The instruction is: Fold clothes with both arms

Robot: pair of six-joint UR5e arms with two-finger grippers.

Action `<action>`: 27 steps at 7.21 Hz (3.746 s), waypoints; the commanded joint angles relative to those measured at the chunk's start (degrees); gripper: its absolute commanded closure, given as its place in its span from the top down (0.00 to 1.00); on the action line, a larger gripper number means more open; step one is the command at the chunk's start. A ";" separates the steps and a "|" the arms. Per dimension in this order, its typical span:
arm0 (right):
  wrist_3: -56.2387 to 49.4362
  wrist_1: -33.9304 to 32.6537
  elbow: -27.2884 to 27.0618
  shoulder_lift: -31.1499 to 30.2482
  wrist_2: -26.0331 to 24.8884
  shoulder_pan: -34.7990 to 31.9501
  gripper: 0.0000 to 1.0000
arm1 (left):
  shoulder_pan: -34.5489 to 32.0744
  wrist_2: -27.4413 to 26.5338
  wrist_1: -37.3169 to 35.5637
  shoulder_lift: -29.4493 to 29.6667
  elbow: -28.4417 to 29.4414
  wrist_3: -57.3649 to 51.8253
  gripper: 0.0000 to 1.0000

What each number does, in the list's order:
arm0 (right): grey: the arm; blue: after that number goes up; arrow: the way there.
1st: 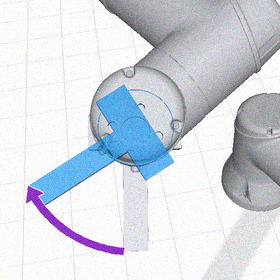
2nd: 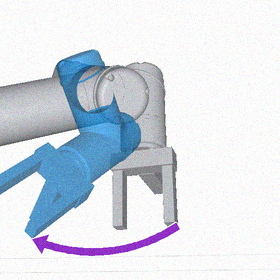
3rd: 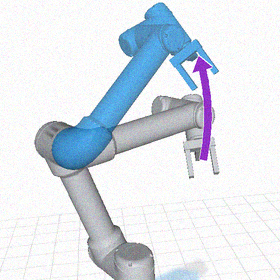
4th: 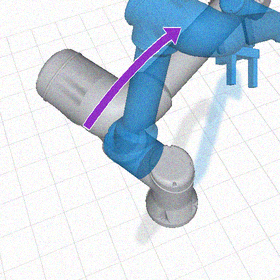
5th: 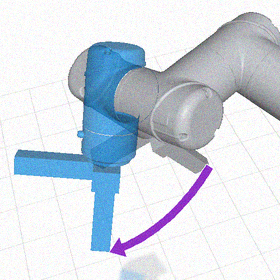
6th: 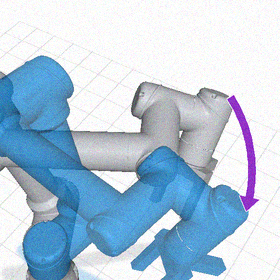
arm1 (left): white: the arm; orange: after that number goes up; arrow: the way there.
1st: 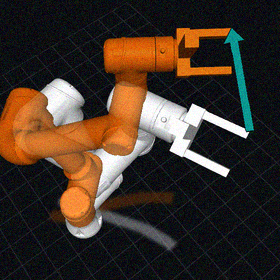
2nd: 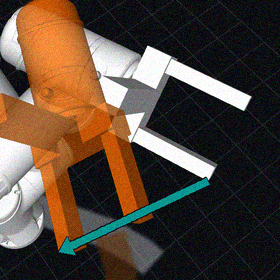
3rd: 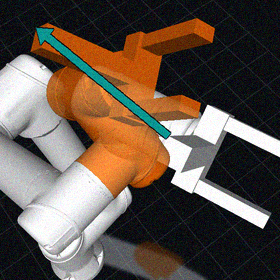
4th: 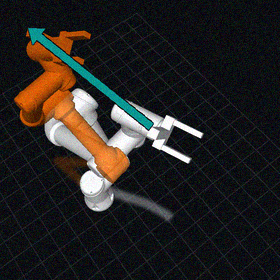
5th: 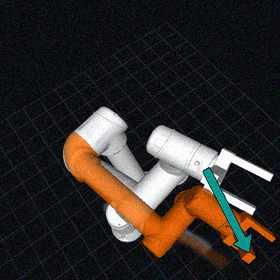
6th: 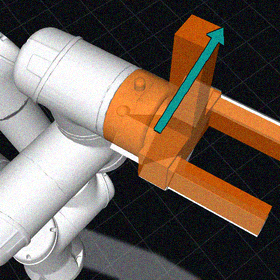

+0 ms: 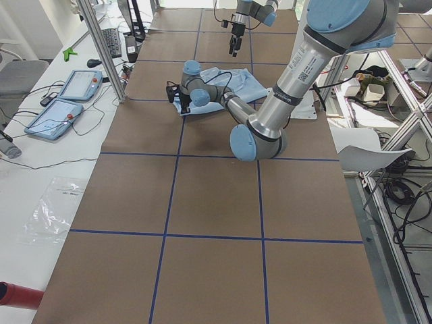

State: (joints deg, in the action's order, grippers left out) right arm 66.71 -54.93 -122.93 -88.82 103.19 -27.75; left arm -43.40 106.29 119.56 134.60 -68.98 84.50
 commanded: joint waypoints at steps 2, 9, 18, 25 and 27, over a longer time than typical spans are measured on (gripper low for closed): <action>0.00 0.09 1.38 0.14 -0.18 0.07 1.00 | -1.43 -7.12 14.62 6.53 15.25 -1.97 0.00; -1.32 -14.15 12.70 22.21 -2.54 -0.20 1.00 | -10.37 6.52 19.75 0.45 9.44 -9.67 1.00; -15.38 -21.36 29.42 36.97 -17.67 10.79 0.70 | -12.24 10.08 13.24 -13.93 -10.38 -12.17 1.00; -15.38 -21.36 30.74 36.70 -17.67 10.97 0.24 | -12.15 10.08 13.33 -13.75 -10.21 -12.17 1.00; -15.38 -21.01 30.56 37.22 -17.59 10.97 0.40 | -12.15 10.08 13.33 -13.75 -10.12 -12.17 1.00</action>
State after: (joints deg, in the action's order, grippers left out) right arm 51.33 -76.09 -92.23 -51.92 85.58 -16.81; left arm -55.55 116.36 132.89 120.85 -79.13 72.33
